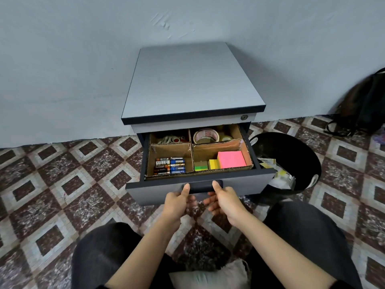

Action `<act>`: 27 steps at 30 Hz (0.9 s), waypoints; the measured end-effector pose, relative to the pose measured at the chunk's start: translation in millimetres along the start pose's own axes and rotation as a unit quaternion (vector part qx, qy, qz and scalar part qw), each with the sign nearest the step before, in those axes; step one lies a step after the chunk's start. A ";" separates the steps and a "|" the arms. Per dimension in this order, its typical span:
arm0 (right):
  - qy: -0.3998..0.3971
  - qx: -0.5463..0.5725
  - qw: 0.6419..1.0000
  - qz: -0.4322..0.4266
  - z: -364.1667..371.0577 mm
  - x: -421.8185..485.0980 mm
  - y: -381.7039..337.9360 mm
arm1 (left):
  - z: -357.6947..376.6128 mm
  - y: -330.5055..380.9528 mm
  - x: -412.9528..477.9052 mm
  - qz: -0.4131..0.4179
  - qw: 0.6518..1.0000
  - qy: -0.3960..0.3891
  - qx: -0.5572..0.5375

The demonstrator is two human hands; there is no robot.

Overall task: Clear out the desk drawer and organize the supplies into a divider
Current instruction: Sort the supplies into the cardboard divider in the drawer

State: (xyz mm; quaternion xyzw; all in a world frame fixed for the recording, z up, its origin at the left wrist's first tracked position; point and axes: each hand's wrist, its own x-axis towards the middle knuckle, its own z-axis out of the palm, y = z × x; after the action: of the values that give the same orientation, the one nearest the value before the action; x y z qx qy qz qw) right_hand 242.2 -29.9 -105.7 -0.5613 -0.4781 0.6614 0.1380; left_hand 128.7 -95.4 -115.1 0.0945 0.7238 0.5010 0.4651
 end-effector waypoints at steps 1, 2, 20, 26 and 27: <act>0.005 -0.008 1.000 -0.009 0.5 7.3 -6.8 | 0.6 6.5 8.4 0.004 1.000 0.005 0.007; 0.005 -0.015 1.000 -0.014 0.6 14.7 -12.6 | 1.0 11.8 16.6 0.005 1.000 0.011 0.013; 0.036 -0.193 0.976 -0.096 12.8 141.4 -99.8 | 22.8 98.0 137.6 0.044 0.995 0.074 0.052; 0.031 -0.250 0.963 -0.098 8.3 155.5 -111.0 | 26.4 109.6 147.9 0.043 0.993 0.077 0.080; 0.041 -0.265 0.959 -0.096 8.1 153.6 -112.8 | 27.0 112.6 146.2 0.038 0.992 0.077 0.097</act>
State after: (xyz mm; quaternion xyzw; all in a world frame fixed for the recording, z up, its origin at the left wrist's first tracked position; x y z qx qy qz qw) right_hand 144.2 133.7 -111.4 -0.5558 -0.6819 0.4707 0.0671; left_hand 32.0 64.0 -109.9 0.1281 0.7984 0.4516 0.3772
